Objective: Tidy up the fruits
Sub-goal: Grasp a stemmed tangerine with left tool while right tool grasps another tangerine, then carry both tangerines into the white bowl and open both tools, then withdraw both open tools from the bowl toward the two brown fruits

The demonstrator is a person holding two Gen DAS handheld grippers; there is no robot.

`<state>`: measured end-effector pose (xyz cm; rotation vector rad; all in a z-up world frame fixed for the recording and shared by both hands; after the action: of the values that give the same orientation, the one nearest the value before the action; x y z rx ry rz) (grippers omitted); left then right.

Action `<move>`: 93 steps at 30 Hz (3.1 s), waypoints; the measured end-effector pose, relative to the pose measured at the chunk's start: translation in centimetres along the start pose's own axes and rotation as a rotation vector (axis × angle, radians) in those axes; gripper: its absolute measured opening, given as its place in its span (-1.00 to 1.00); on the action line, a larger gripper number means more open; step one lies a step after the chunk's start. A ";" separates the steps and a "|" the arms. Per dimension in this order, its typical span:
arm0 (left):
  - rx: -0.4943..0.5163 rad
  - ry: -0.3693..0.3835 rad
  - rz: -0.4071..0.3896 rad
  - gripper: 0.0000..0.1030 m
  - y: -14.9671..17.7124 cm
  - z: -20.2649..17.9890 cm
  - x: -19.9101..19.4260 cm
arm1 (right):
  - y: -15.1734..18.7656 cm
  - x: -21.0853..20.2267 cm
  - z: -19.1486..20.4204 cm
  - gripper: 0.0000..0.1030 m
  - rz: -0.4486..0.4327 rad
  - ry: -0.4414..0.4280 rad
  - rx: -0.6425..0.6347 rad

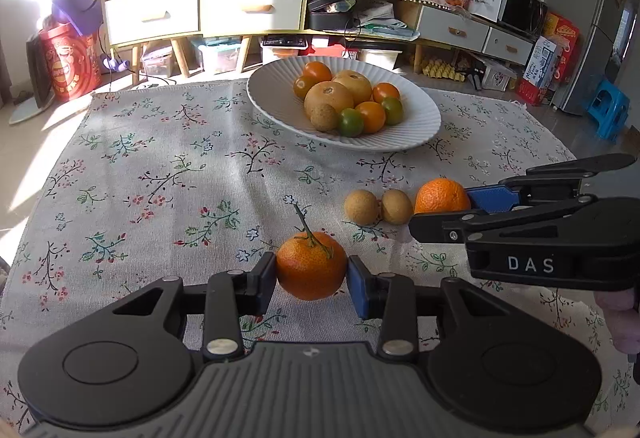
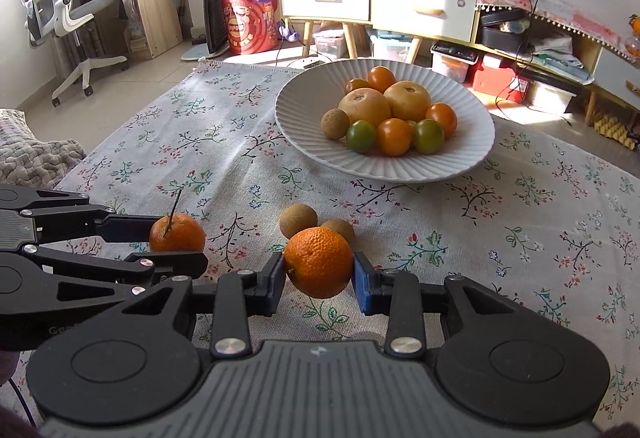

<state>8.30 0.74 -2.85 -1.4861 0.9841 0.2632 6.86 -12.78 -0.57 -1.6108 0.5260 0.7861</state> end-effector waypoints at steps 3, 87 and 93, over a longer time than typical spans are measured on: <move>-0.007 0.007 -0.013 -0.43 -0.5 -0.1 0.0 | -0.6 -0.4 -0.4 -0.37 -0.009 -0.010 0.028; 0.084 0.014 -0.085 0.55 -10.1 1.2 4.0 | -10.2 5.5 -8.0 0.44 -0.061 0.136 0.118; 0.097 0.012 -0.074 0.66 -9.1 0.6 2.9 | -9.3 3.9 -7.7 0.56 -0.065 0.132 0.117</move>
<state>16.59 -1.12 1.48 -1.4336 0.9369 0.1511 17.70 -18.14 3.29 -1.5699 0.5998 0.5920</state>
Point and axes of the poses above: each gripper's, at about its wrist camera, not at the fingertips, and x roughly the way its jaws point, z to its left, y to its underside, the point moved 4 cm from there along x, roughly the way its jaws point, and after that the axes turned 9 degrees about y, right-handed, at the moved point
